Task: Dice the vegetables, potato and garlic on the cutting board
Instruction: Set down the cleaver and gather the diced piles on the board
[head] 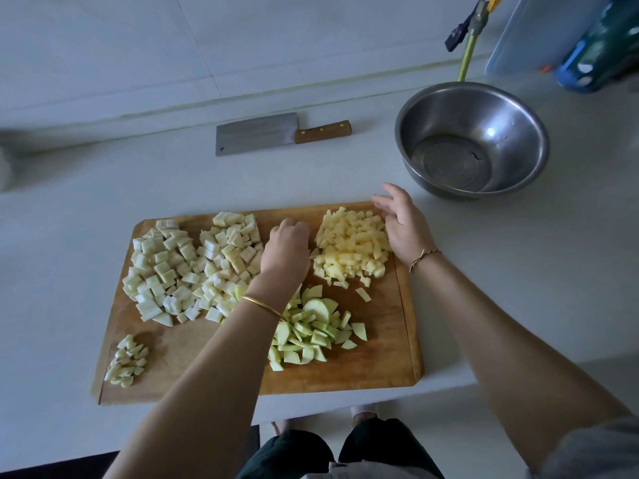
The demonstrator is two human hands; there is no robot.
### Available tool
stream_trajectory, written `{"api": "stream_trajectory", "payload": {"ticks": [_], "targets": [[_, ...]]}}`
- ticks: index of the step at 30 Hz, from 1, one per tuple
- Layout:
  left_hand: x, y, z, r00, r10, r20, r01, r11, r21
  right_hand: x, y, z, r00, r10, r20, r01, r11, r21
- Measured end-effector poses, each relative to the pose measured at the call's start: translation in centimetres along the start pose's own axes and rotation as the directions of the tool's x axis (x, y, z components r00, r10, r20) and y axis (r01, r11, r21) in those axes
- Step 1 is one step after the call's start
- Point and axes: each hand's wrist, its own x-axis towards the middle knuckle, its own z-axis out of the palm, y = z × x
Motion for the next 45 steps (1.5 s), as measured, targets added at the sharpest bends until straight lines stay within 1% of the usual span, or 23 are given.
{"api": "stream_trajectory", "payload": {"ticks": [3,5,7,9,10,11,12,14,16,19,21,23,26,30,33,35,37,38,39,41,43,45], "targets": [[0.3,-0.4,0.0,0.999,0.038,0.013,-0.036,0.992,-0.124,-0.5,-0.4,-0.3,1.000,-0.008,-0.012,0.008,1.000,-0.019],[0.2,-0.8,-0.4,0.999,0.041,-0.003,-0.041,0.982,-0.185,-1.2,-1.3,-0.8,0.997,-0.058,-0.049,0.055,0.997,-0.053],[0.0,-1.5,-0.6,0.999,0.029,-0.021,-0.032,0.992,-0.126,-2.5,-2.5,-1.4,0.976,-0.191,-0.106,0.174,0.974,-0.147],[-0.3,-2.0,-0.7,0.999,0.030,0.022,-0.030,0.999,-0.014,-4.6,-3.1,-1.6,0.943,-0.313,-0.110,0.282,0.931,-0.234],[-0.5,-2.0,-0.7,0.997,0.032,0.064,-0.033,0.999,0.020,-5.7,-3.2,-1.4,0.947,-0.314,-0.071,0.288,0.924,-0.252],[-0.7,-1.9,-0.7,0.994,0.029,0.108,-0.034,0.999,0.039,-6.8,-3.2,-1.1,0.964,-0.265,-0.006,0.254,0.931,-0.261],[-0.8,-1.7,-0.6,0.990,0.027,0.140,-0.034,0.998,0.050,-7.6,-3.0,-0.7,0.981,-0.184,0.064,0.195,0.941,-0.278],[-1.0,-1.3,-0.3,0.987,0.026,0.157,-0.038,0.997,0.074,-8.7,-2.3,0.4,0.987,-0.034,0.159,0.085,0.942,-0.324],[-1.1,-1.0,0.1,0.992,0.028,0.122,-0.037,0.997,0.071,-9.2,-2.2,1.2,0.983,-0.005,0.186,0.067,0.942,-0.329],[-1.2,-0.6,0.6,0.997,0.037,0.074,-0.039,0.999,0.028,-9.5,-2.8,2.2,0.978,-0.032,0.207,0.107,0.926,-0.363],[-1.1,-0.3,0.9,0.996,0.058,0.064,-0.058,0.998,-0.004,-9.4,-3.2,3.0,0.978,-0.087,0.191,0.162,0.894,-0.419],[-1.1,-0.1,1.3,0.997,0.066,0.047,-0.064,0.997,-0.041,-9.3,-3.5,3.7,0.978,-0.165,0.131,0.206,0.877,-0.434],[-1.2,0.0,1.6,0.999,0.044,0.014,-0.043,0.994,-0.098,-8.8,-4.0,4.4,0.973,-0.223,0.054,0.220,0.843,-0.491],[-1.8,-0.4,1.0,0.998,0.060,-0.012,-0.061,0.988,-0.142,-8.8,-3.9,4.8,0.974,-0.227,-0.021,0.184,0.839,-0.513],[-2.8,-0.9,0.0,0.992,0.097,-0.083,-0.113,0.970,-0.215,-9.1,-3.7,4.7,0.979,-0.205,-0.025,0.171,0.872,-0.458],[-3.7,-1.4,-0.9,0.985,0.098,-0.143,-0.130,0.963,-0.236,-9.4,-3.8,4.4,0.985,-0.172,-0.015,0.147,0.879,-0.453],[-4.6,-2.4,-1.9,0.974,0.061,-0.217,-0.118,0.957,-0.263,-9.8,-4.1,4.0,0.988,-0.154,-0.021,0.128,0.887,-0.443],[-5.2,-3.1,-2.4,0.966,0.026,-0.258,-0.103,0.951,-0.291,-9.9,-4.6,4.0,0.988,-0.155,-0.018,0.135,0.903,-0.407],[-6.0,-3.9,-2.8,0.955,-0.016,-0.295,-0.085,0.942,-0.324,-10.0,-5.1,4.0,0.985,-0.174,-0.016,0.156,0.919,-0.362],[-7.7,-5.6,-3.4,0.931,-0.109,-0.348,-0.049,0.908,-0.416,-10.0,-6.4,4.8,0.965,-0.262,-0.001,0.251,0.927,-0.278],[-9.4,-7.3,-3.5,0.903,-0.225,-0.365,0.005,0.857,-0.516,-9.6,-7.7,6.2,0.944,-0.325,0.047,0.327,0.914,-0.241],[-10.9,-8.6,-3.0,0.867,-0.336,-0.368,0.079,0.822,-0.564,-8.9,-8.9,8.0,0.928,-0.345,0.138,0.369,0.898,-0.238]]}}
